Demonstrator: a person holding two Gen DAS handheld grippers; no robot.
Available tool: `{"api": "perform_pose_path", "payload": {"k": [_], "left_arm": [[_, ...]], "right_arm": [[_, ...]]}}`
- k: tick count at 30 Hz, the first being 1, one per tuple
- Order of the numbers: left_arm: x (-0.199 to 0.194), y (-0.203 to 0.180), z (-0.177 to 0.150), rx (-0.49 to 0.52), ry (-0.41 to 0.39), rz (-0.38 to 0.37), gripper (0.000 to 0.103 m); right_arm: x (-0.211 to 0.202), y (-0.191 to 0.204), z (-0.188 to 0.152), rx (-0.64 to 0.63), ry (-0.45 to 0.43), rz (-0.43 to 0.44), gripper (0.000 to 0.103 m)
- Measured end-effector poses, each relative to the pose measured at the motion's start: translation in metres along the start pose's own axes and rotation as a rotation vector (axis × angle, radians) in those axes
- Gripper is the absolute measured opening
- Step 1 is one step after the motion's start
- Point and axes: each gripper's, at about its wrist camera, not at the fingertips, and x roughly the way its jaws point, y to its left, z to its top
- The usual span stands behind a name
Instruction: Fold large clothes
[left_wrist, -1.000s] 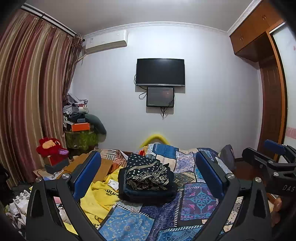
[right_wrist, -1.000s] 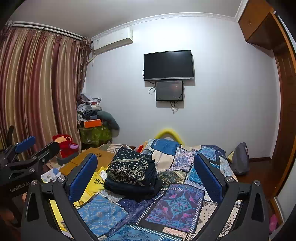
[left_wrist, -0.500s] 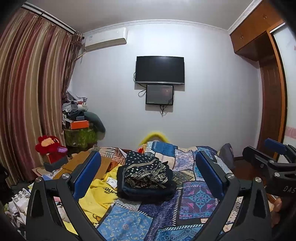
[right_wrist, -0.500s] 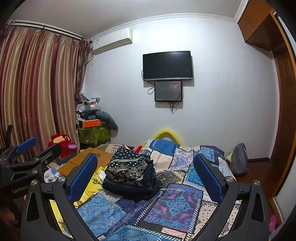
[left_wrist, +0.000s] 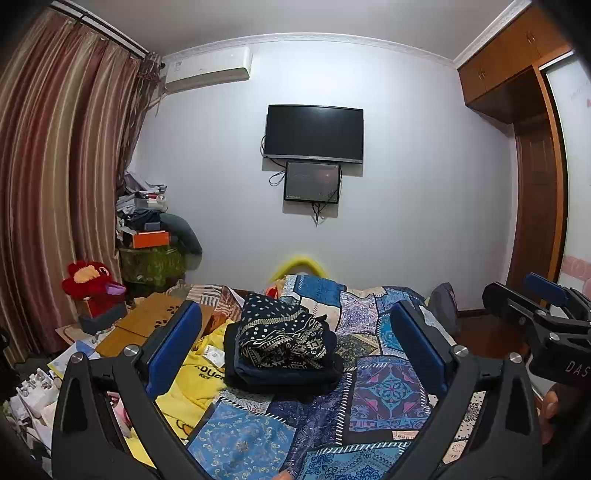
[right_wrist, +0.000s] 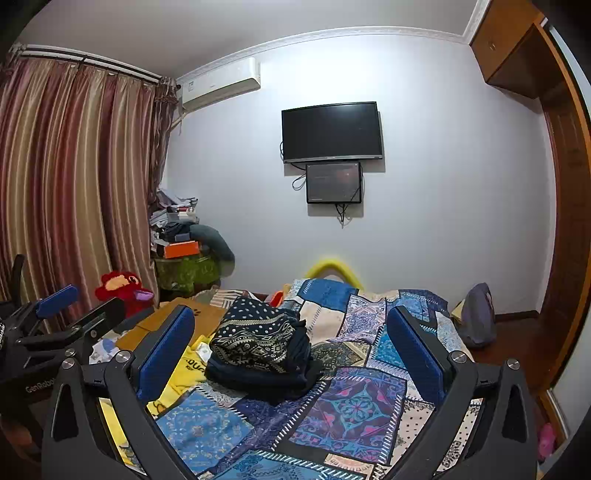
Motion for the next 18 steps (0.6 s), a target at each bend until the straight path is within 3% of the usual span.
{"api": "perform_pose_path", "payload": {"k": [18], "left_arm": [[0.0024, 0.0034, -0.0077, 0.002, 0.016, 0.003, 0.103]], "right_arm": [[0.0035, 0.0024, 0.0, -0.005, 0.014, 0.005, 0.103]]}}
